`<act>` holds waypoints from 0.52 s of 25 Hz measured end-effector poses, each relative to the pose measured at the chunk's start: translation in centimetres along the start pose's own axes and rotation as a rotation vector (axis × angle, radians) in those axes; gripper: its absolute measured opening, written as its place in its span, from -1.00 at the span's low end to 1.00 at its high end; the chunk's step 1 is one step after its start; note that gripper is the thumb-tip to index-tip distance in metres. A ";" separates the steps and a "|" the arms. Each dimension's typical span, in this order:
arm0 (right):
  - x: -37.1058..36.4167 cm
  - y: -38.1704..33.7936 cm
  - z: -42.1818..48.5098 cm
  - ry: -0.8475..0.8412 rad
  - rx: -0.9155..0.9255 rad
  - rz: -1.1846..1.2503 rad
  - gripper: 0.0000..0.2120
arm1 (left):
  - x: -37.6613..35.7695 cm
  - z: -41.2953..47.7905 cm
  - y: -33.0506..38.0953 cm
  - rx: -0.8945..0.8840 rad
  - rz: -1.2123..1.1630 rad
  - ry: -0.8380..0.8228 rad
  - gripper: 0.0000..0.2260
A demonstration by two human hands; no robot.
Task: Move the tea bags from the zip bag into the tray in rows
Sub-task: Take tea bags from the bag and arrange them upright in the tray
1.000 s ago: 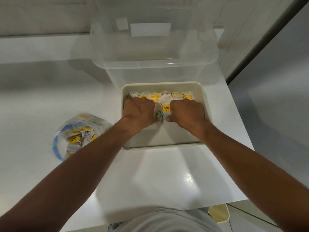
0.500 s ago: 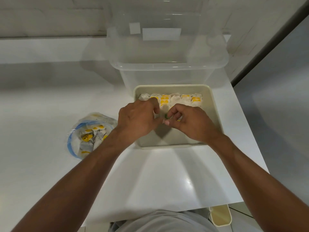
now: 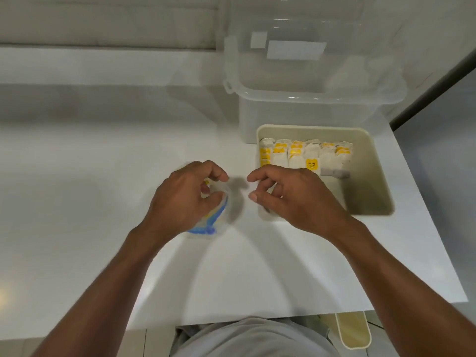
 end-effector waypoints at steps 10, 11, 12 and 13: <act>-7.6 -4.7 3.2 -0.044 0.015 -0.102 -0.75 | 2.2 -1.1 -6.7 0.044 -0.117 -0.065 -0.75; -8.1 -4.9 3.4 -0.037 0.003 -0.104 -0.76 | 2.3 -1.0 -7.0 0.040 -0.112 -0.073 -0.75; -8.4 -5.0 3.6 -0.031 -0.008 -0.108 -0.76 | 2.3 -0.9 -7.3 0.032 -0.093 -0.076 -0.74; -8.8 -5.2 3.8 -0.024 -0.015 -0.114 -0.76 | 2.4 -0.9 -7.5 0.018 -0.051 -0.069 -0.74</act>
Point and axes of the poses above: each hand's wrist, its own z-axis towards the middle knuckle, its own x-axis out of the back of the hand, y = z × x, the point moved 4 cm from there along z, towards the middle knuckle, and after that the axes turned 8 degrees about x, right-handed, at the moved point
